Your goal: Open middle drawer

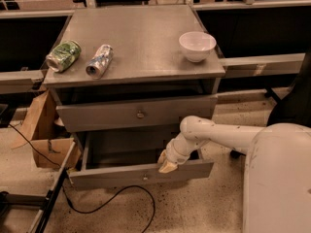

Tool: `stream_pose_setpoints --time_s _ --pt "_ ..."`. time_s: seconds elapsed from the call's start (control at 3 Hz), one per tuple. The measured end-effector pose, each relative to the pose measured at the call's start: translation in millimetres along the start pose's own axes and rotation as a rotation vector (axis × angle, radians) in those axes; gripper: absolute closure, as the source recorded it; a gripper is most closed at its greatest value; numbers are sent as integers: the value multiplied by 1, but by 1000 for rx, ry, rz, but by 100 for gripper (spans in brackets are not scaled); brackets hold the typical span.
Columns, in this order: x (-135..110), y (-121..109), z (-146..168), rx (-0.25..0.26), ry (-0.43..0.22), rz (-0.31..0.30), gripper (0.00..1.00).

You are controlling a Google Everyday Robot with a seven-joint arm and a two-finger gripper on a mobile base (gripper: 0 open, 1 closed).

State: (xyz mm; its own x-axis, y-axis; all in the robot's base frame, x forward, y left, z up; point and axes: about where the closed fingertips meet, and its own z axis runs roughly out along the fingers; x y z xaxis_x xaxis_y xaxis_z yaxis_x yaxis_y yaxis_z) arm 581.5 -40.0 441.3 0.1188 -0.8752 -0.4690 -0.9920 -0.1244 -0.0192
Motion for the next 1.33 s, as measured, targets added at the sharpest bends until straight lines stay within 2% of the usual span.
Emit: stream_pose_setpoints --time_s 0.33,1.0,1.33 --pt "4 20 2 -40 21 0 81" --pt "7 23 -5 -50 34 0 34" --pt "12 61 -6 -114 63 -3 11"
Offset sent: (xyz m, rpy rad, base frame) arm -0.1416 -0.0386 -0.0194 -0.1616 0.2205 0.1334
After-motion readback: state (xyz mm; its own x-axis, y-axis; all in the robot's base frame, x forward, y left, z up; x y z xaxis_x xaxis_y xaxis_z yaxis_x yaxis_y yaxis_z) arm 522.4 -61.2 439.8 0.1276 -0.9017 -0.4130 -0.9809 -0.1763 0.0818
